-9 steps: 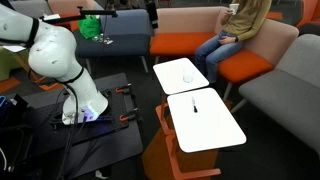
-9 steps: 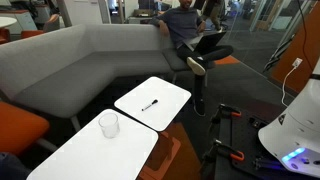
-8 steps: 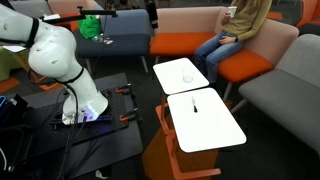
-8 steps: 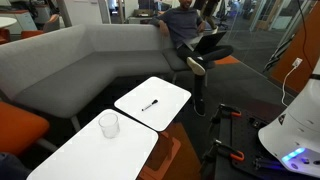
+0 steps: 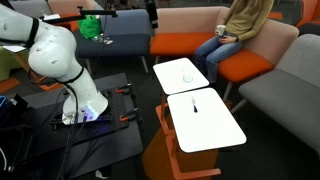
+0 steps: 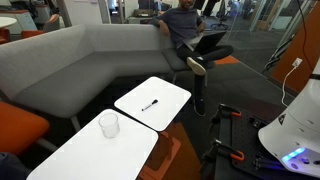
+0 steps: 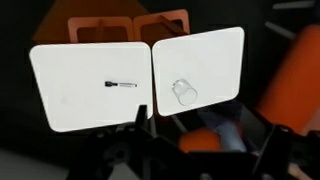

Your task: Move the glass to the right table

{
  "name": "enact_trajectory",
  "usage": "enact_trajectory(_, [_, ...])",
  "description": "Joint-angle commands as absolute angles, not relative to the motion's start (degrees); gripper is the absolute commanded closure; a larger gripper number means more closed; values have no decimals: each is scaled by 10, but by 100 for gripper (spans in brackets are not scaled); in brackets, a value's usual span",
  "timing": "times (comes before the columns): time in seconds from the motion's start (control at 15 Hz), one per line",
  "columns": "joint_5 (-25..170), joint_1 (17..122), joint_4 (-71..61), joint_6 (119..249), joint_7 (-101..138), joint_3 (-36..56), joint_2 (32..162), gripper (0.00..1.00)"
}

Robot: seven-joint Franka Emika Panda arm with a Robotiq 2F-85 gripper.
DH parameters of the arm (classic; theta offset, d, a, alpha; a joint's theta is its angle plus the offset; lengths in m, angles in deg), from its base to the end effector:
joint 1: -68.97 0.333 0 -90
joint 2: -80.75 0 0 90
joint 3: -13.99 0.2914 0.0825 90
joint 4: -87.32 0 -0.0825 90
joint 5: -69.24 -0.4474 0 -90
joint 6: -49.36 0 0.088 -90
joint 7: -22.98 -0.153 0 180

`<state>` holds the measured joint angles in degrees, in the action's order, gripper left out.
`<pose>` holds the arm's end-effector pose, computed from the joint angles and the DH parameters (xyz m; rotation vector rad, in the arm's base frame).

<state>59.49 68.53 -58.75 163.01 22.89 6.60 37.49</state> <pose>0.4295 -0.0364 0.4501 -2.8780 0.2391 -0.2832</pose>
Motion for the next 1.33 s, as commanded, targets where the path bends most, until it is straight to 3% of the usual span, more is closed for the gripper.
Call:
enact_trajectory(0.0, [579, 674, -578, 1662, 227, 78, 399, 0])
enact_trajectory(0.8, [575, 709, -411, 1897, 169, 151, 837, 0])
enact_trajectory(1.27, [552, 713, -244, 1927, 113, 153, 1060, 0])
